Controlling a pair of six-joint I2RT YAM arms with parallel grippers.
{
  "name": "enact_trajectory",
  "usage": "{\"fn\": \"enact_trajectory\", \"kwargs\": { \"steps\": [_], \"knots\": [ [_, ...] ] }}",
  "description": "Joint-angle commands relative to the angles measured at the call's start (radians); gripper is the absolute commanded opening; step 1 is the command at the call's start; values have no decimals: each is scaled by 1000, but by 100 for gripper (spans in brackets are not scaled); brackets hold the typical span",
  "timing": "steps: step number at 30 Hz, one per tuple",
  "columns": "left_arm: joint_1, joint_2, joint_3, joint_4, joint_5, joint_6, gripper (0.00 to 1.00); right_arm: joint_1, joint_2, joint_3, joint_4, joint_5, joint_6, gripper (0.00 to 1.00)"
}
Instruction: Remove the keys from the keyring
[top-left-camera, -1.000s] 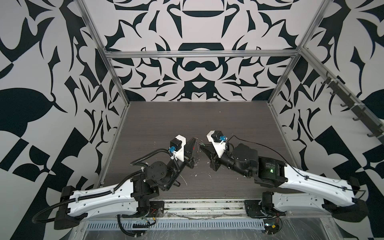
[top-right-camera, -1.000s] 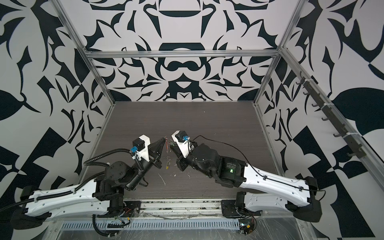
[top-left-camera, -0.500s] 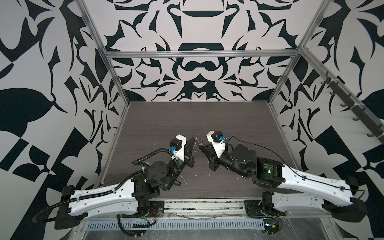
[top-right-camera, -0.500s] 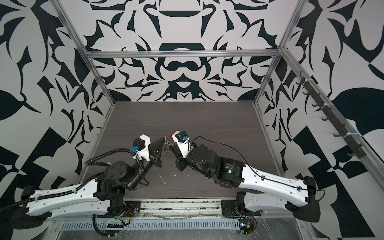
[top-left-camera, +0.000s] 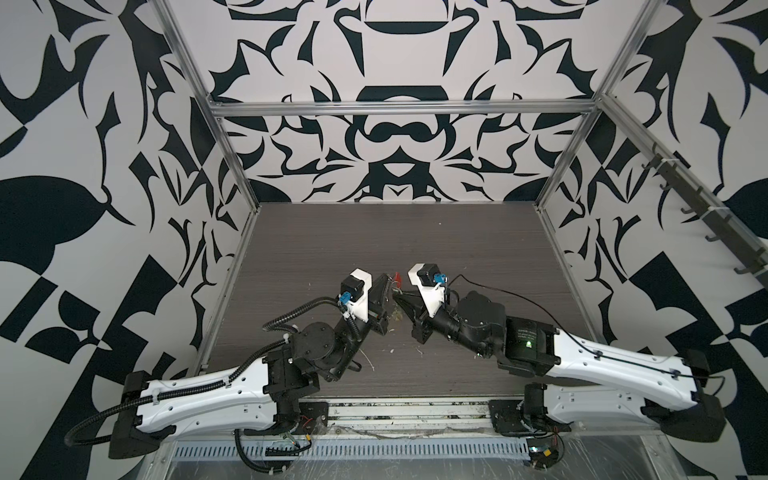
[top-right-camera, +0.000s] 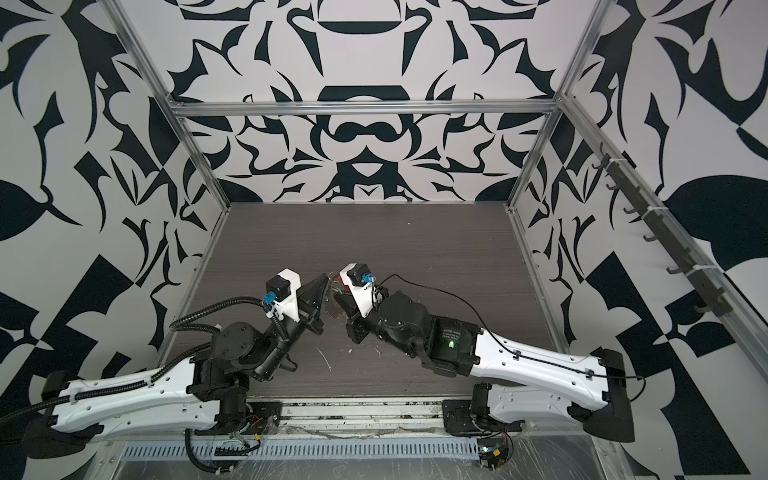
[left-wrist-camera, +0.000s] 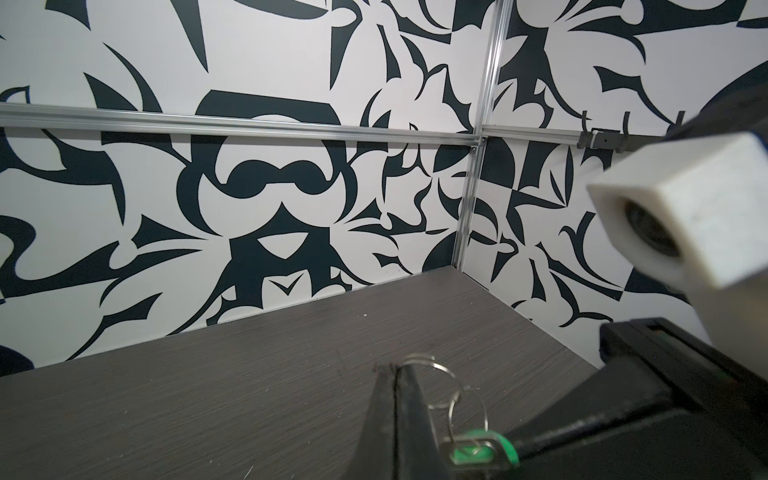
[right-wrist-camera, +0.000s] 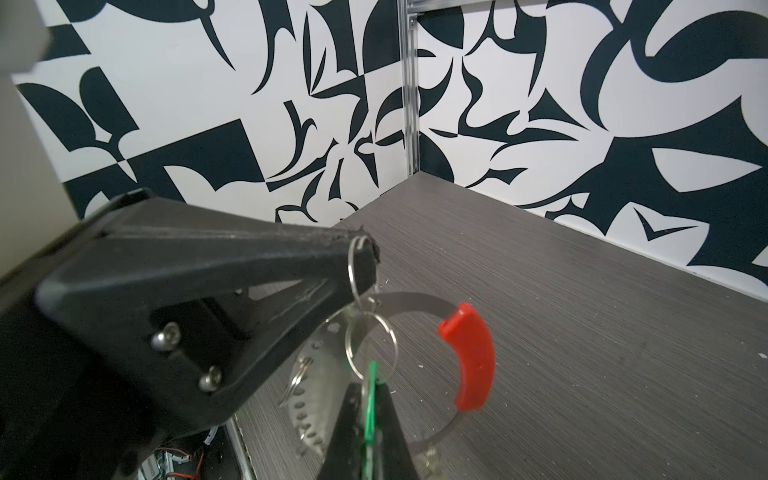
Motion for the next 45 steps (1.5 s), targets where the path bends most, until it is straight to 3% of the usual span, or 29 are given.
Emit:
{"fn": "enact_trajectory", "kwargs": {
  "steps": [1,31,45],
  "knots": [
    [31,-56,59,176,-120,-16,0,17,19,-49,-161,-7,19,0],
    [30,-91,52,143,-45,-86,0,-76,81,-97,-102,-79,54,0],
    [32,-91,67,79,18,-132,0,-130,98,-102,-74,-196,67,0]
  ]
}}
